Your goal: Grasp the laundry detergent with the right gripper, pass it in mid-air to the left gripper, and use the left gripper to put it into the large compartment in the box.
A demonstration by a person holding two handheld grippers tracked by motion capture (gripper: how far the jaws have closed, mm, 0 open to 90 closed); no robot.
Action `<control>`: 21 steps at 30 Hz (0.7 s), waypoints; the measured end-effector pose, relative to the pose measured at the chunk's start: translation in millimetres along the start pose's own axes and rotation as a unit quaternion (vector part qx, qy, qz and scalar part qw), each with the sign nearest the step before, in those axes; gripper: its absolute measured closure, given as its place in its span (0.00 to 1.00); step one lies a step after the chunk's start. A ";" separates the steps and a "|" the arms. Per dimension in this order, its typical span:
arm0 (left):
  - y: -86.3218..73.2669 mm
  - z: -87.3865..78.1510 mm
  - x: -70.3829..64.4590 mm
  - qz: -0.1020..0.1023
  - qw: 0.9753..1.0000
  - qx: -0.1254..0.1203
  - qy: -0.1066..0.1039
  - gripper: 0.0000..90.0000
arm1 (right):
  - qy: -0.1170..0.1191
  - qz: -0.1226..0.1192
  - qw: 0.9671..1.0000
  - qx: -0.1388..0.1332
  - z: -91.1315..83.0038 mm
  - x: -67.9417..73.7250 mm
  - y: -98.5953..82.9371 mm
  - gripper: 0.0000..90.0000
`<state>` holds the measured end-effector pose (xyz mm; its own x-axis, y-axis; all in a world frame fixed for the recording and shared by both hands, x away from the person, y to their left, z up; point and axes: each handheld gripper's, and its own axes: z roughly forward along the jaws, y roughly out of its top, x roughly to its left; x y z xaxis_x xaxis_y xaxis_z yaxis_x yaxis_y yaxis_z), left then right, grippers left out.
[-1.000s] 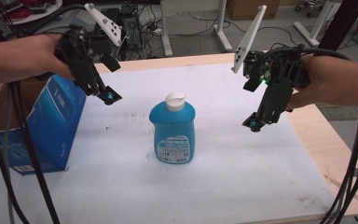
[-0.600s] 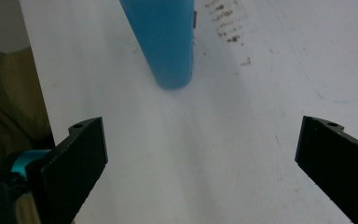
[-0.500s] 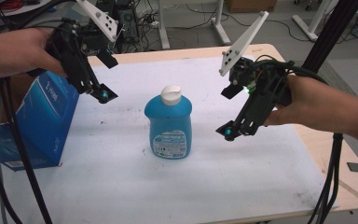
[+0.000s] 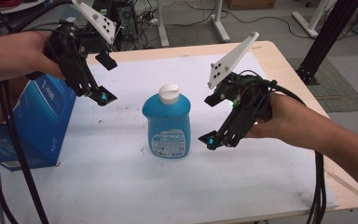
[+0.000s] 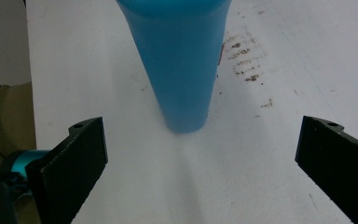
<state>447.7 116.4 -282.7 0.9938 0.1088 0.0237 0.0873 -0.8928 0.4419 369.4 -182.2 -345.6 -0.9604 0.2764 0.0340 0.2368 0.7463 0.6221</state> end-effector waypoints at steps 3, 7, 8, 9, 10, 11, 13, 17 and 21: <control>-0.3 0.1 -0.4 0.000 1.000 -0.001 0.000 0.03 | 0.004 0.000 1.000 -0.010 5.8 0.5 -0.1 0.01; -0.3 0.5 -1.2 0.000 1.000 -0.001 -0.001 0.03 | 0.008 0.000 1.000 -0.026 12.7 -0.2 0.2 0.01; -0.3 0.5 -1.2 0.000 1.000 -0.001 -0.001 0.03 | 0.008 0.000 1.000 -0.026 12.7 -0.2 0.2 0.01; -0.3 0.7 -1.2 0.001 1.000 0.000 -0.002 0.03 | 0.010 0.000 0.999 -0.031 14.2 -0.8 0.2 0.01; -0.4 1.0 -1.3 0.001 1.000 -0.001 -0.002 0.03 | 0.011 0.001 0.999 -0.038 16.6 -0.6 0.4 0.01; -0.7 1.4 -1.2 0.001 1.000 -0.002 -0.002 0.03 | 0.011 0.001 0.999 -0.038 16.6 -0.6 0.4 0.01; -1.2 1.9 -1.2 -0.003 1.000 -0.001 -0.002 0.03 | 0.011 0.000 0.999 -0.043 19.1 0.0 0.5 0.01; -1.8 2.3 -0.6 -0.004 1.000 -0.003 0.000 0.03 | 0.015 0.001 0.998 -0.053 24.6 0.0 0.7 0.01; -2.6 1.6 -1.2 -0.005 1.000 -0.004 0.001 0.03 | 0.018 -0.003 0.998 -0.059 31.9 -0.1 2.2 0.01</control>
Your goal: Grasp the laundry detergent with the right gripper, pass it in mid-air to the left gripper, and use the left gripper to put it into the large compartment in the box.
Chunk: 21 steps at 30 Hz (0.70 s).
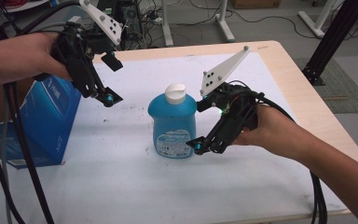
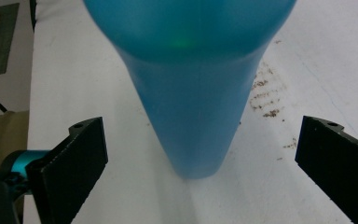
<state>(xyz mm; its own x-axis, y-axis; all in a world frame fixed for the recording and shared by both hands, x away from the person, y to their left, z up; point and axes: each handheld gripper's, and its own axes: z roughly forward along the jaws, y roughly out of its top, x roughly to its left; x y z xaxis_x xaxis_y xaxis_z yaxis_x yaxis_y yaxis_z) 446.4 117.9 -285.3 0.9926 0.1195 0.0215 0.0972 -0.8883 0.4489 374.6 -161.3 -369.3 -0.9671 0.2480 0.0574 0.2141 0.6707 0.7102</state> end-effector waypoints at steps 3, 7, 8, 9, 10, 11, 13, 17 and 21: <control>-1.7 1.0 -0.1 -0.001 1.000 0.000 -0.002 0.03 | 0.002 -0.001 1.000 -0.008 3.2 -1.4 0.4 0.01; -3.1 1.9 -0.4 -0.002 1.000 0.002 -0.004 0.03 | 0.003 -0.001 1.000 -0.021 6.3 -2.0 0.0 0.01; -4.7 2.6 0.4 -0.004 1.000 0.001 -0.004 0.03 | 0.003 -0.004 1.000 -0.030 7.9 -2.2 -0.5 0.01; -5.2 2.6 0.4 -0.006 1.000 0.001 -0.003 0.03 | 0.006 -0.003 0.999 -0.035 8.7 -2.2 -0.9 0.02; -5.5 2.7 0.7 -0.006 1.000 0.001 -0.003 0.03 | 0.008 -0.003 0.999 -0.040 9.6 -2.5 -1.4 0.03; -5.7 2.8 0.9 -0.006 1.000 0.000 -0.003 0.03 | 0.010 -0.006 0.999 -0.045 9.9 -2.8 -2.1 0.05; -5.8 2.8 1.1 -0.006 1.000 0.001 -0.004 0.03 | 0.008 -0.010 0.999 -0.050 10.3 -2.7 -2.7 0.05; -6.2 3.0 1.7 -0.008 1.000 0.001 -0.003 0.03 | 0.007 -0.012 0.998 -0.057 11.4 -2.4 -2.9 0.06; -6.6 2.9 1.7 -0.008 1.000 0.001 -0.002 0.03 | 0.017 -0.017 0.998 -0.059 14.0 -3.2 -5.1 0.17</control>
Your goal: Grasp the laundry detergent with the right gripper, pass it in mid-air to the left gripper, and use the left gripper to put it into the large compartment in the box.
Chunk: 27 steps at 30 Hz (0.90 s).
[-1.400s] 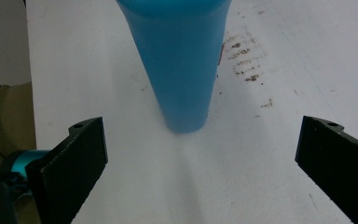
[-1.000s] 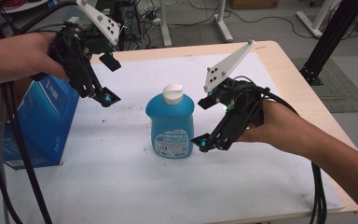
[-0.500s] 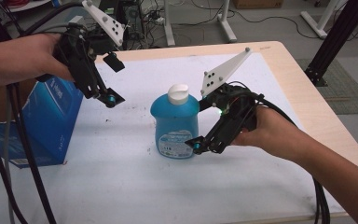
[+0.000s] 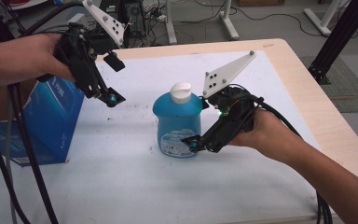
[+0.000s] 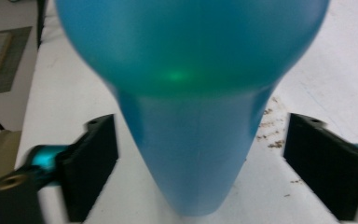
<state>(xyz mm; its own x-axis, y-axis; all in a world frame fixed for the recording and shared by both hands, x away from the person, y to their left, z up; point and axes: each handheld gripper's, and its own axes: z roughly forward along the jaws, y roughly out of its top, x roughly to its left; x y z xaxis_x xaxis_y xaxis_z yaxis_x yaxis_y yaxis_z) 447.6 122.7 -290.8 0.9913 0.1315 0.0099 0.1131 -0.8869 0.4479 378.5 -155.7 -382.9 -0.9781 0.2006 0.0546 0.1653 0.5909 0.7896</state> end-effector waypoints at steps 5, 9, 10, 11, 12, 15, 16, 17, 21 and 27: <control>-0.7 0.5 -0.1 -0.001 1.000 0.001 -0.001 0.03 | 0.002 0.010 1.000 -0.008 2.1 -1.5 -3.3 0.17; -0.7 2.3 -0.1 0.000 1.000 0.002 -0.003 0.03 | 0.011 0.014 1.000 -0.018 4.8 -2.0 -4.5 0.17; -0.8 2.6 -0.1 -0.001 1.000 0.001 -0.002 0.03 | 0.012 0.012 1.000 -0.018 5.7 -1.7 -4.5 0.17; -0.8 2.6 -0.1 -0.001 1.000 0.001 -0.002 0.03 | 0.012 0.012 1.000 -0.018 5.7 -1.7 -4.5 0.17; -0.8 2.6 -0.1 -0.001 1.000 0.001 -0.002 0.03 | 0.012 0.011 1.000 -0.019 6.7 -1.1 -4.5 0.17; -1.5 2.8 0.6 -0.002 1.000 0.001 -0.003 0.03 | 0.015 0.003 1.000 -0.027 10.6 -0.6 -4.5 0.21; -1.6 2.8 0.8 -0.002 1.000 0.002 -0.003 0.03 | 0.015 0.002 0.999 -0.028 11.2 -0.6 -4.9 0.23; -1.8 3.0 0.9 -0.004 1.000 0.002 -0.004 0.03 | 0.019 0.001 0.999 -0.031 11.4 -0.9 -5.6 0.29; -1.6 3.7 1.2 -0.003 1.000 0.002 -0.004 0.03 | 0.018 0.003 0.999 -0.038 14.3 -1.1 -7.2 0.30; -2.0 4.8 1.2 -0.005 1.000 0.001 -0.005 0.03 | 0.017 -0.004 0.999 -0.047 15.5 -2.2 -7.9 0.39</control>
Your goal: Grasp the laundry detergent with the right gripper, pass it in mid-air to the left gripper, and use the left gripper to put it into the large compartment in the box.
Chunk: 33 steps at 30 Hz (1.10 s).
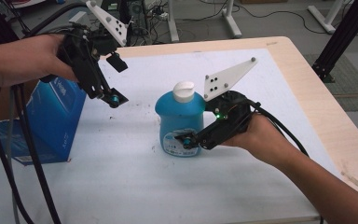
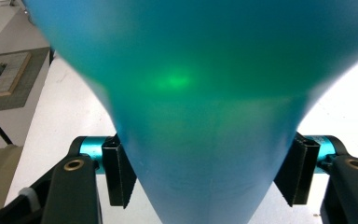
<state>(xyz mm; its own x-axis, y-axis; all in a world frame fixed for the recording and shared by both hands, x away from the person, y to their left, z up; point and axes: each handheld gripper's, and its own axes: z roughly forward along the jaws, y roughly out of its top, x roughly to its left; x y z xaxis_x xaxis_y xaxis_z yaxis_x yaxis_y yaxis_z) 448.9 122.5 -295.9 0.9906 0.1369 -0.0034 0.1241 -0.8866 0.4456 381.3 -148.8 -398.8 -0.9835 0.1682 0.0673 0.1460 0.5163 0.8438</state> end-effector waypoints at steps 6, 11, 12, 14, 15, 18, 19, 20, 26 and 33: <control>-1.5 1.1 0.5 -0.003 1.000 0.002 0.000 0.03 | -0.002 -0.008 1.000 -0.004 -0.7 1.0 -1.1 0.48; -1.1 0.9 -1.2 -0.002 1.000 0.003 0.000 0.03 | -0.011 -0.018 1.000 -0.013 -1.6 3.6 -3.1 0.51; -0.5 0.6 -2.1 -0.003 1.000 0.003 -0.003 0.03 | -0.011 -0.019 1.000 -0.012 -1.6 3.8 -2.9 0.51; 1.3 -0.5 -3.8 -0.001 1.000 -0.002 -0.006 0.03 | -0.016 -0.019 1.000 -0.011 -1.6 4.6 -2.1 0.52; 2.3 -1.0 -5.2 -0.001 1.000 -0.004 -0.007 0.03 | -0.018 -0.017 1.000 -0.010 -1.6 5.3 -1.6 0.52; 5.5 -3.2 -10.5 0.004 1.000 -0.007 -0.011 0.03 | -0.016 -0.012 1.000 -0.010 -3.6 6.2 -0.2 0.53; 6.6 -3.6 -12.7 0.007 1.000 -0.005 -0.013 0.03 | -0.016 -0.010 1.000 -0.013 -5.2 6.5 0.5 0.53; 7.8 -3.9 -14.9 0.008 1.000 -0.003 -0.017 0.03 | -0.017 -0.011 1.000 -0.015 -7.2 6.4 1.6 0.53; 19.3 -9.6 -31.7 0.023 0.999 -0.006 -0.028 0.03 | -0.014 -0.017 1.000 0.002 -19.9 5.0 11.5 0.52; 38.6 -15.8 -52.0 0.031 0.998 -0.001 -0.049 0.03 | -0.004 -0.016 1.000 0.009 -29.0 6.7 23.1 0.52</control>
<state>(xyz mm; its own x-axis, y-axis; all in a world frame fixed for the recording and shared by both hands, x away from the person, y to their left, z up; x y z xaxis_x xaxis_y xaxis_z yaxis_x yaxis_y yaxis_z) 401.3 88.1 -264.4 0.9973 0.0372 -0.0636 0.0618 -0.8915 0.4488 375.1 -160.1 -363.4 -0.9867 0.1584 0.0354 0.1160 0.5358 0.8363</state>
